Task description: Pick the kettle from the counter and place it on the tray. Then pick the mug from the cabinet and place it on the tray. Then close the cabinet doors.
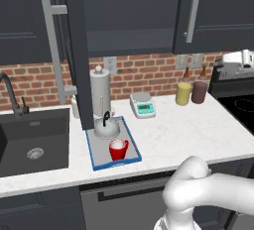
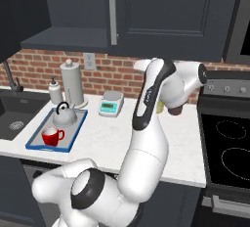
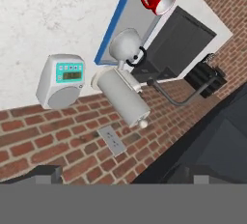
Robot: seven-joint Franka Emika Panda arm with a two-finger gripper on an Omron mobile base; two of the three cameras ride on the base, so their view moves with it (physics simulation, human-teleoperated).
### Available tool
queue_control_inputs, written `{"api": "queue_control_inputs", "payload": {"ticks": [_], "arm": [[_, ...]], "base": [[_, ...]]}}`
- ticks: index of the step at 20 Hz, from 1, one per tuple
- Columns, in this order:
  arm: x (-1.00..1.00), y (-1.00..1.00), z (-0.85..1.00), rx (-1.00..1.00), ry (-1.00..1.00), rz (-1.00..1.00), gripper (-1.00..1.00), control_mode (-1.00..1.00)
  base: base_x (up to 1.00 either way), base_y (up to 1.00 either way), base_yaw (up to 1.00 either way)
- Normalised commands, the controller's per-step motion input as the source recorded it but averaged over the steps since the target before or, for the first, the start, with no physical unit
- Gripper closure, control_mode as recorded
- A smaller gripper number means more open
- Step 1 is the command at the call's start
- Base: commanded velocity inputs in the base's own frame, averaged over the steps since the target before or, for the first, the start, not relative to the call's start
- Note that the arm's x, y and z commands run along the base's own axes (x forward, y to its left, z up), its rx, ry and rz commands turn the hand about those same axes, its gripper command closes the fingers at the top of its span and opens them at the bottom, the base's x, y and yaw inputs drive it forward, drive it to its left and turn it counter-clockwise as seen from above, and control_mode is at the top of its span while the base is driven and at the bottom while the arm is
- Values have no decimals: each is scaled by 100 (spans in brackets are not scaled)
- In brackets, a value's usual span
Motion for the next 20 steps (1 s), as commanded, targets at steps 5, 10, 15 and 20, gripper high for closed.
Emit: {"api": "queue_control_inputs", "payload": {"ticks": [5,10,15,20], "arm": [[-44,33,0,-4,0,-2,-100,-100],[-46,6,-1,-1,0,-1,-100,-100],[-42,0,-17,0,0,0,-100,-100],[-5,5,-19,-11,0,0,-100,-100]], "base": [[0,0,0],[0,0,0],[0,0,0],[0,0,0]]}}
